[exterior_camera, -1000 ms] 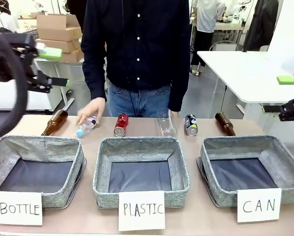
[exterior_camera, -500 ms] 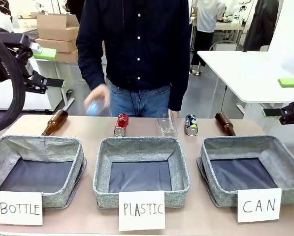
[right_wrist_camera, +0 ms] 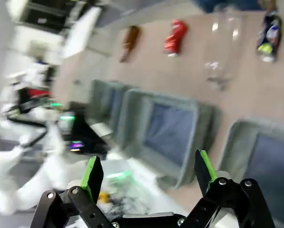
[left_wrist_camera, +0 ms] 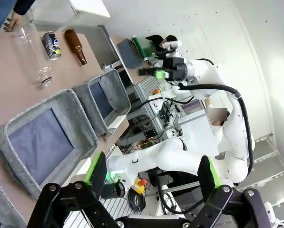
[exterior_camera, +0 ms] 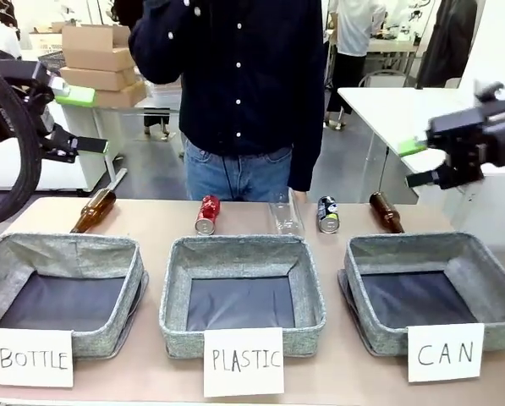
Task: Sort the can waste into the basket.
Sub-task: Pick up the can waste from the table and place it in the right Fabric basket.
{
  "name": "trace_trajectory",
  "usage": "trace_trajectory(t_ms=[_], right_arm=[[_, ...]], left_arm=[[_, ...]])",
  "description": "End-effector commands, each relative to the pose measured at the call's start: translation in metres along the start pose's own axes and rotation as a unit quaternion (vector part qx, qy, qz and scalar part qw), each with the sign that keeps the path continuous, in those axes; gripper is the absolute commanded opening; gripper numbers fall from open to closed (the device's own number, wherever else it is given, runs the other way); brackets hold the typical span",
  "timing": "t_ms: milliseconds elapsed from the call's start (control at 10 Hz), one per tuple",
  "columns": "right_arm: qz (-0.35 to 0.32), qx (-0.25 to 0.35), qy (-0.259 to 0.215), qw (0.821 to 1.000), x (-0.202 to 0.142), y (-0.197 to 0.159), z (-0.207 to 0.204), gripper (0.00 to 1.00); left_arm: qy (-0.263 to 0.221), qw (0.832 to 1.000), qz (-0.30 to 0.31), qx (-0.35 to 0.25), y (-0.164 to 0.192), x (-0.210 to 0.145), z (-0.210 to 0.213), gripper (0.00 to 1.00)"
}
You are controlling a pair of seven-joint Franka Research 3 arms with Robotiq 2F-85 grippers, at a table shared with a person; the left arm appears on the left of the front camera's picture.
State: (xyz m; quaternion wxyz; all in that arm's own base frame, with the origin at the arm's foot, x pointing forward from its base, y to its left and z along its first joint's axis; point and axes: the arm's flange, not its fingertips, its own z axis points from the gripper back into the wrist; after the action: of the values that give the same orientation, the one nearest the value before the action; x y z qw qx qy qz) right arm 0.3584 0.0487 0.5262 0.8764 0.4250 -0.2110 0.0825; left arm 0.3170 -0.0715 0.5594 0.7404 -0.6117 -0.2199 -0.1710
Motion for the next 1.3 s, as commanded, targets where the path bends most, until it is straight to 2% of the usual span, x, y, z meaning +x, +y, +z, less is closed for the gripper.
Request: trace_trajectory(t_ms=[0, 100, 200, 300, 400, 500, 700, 800, 900, 1000, 1200], right_arm=[[-0.006, -0.187, 0.048, 0.981, 0.045, -0.009, -0.049, 1.0], [0.003, -0.231, 0.074, 0.97, 0.054, -0.012, -0.07, 1.0], [0.016, -0.231, 0.108, 0.967, 0.053, -0.01, -0.082, 1.0], [0.016, -0.226, 0.105, 0.968, 0.048, -0.009, -0.08, 1.0], [-0.008, -0.177, 0.087, 0.98, 0.033, -0.006, -0.055, 1.0], [0.041, -0.236, 0.085, 0.967, 0.044, -0.014, -0.095, 1.0], [0.026, -0.221, 0.099, 0.97, 0.042, -0.022, -0.083, 1.0], [0.021, -0.265, 0.122, 0.956, 0.069, -0.022, -0.105, 1.0], [-0.012, -0.314, 0.136, 0.94, 0.108, -0.033, -0.138, 1.0], [-0.024, -0.326, 0.164, 0.931, 0.134, -0.046, -0.164, 1.0], [-0.038, -0.351, 0.186, 0.917, 0.171, -0.073, -0.214, 1.0]], left_arm=[[-0.005, 1.0, -0.013, -0.013, -0.001, 0.001, -0.001, 1.0], [-0.005, 1.0, -0.013, -0.013, -0.001, 0.001, -0.001, 1.0], [-0.005, 1.0, -0.013, -0.013, -0.001, 0.001, -0.001, 1.0], [-0.005, 1.0, -0.013, -0.013, -0.001, 0.001, -0.001, 1.0], [-0.005, 1.0, -0.013, -0.013, -0.001, 0.001, -0.001, 1.0], [-0.005, 1.0, -0.013, -0.013, -0.001, 0.001, -0.001, 1.0], [-0.005, 1.0, -0.013, -0.013, -0.001, 0.001, -0.001, 1.0], [-0.005, 1.0, -0.013, -0.013, -0.001, 0.001, -0.001, 1.0], [-0.005, 1.0, -0.013, -0.013, -0.001, 0.001, -0.001, 1.0], [-0.005, 1.0, -0.013, -0.013, -0.001, 0.001, -0.001, 1.0], [-0.005, 1.0, -0.013, -0.013, -0.001, 0.001, -0.001, 1.0]])
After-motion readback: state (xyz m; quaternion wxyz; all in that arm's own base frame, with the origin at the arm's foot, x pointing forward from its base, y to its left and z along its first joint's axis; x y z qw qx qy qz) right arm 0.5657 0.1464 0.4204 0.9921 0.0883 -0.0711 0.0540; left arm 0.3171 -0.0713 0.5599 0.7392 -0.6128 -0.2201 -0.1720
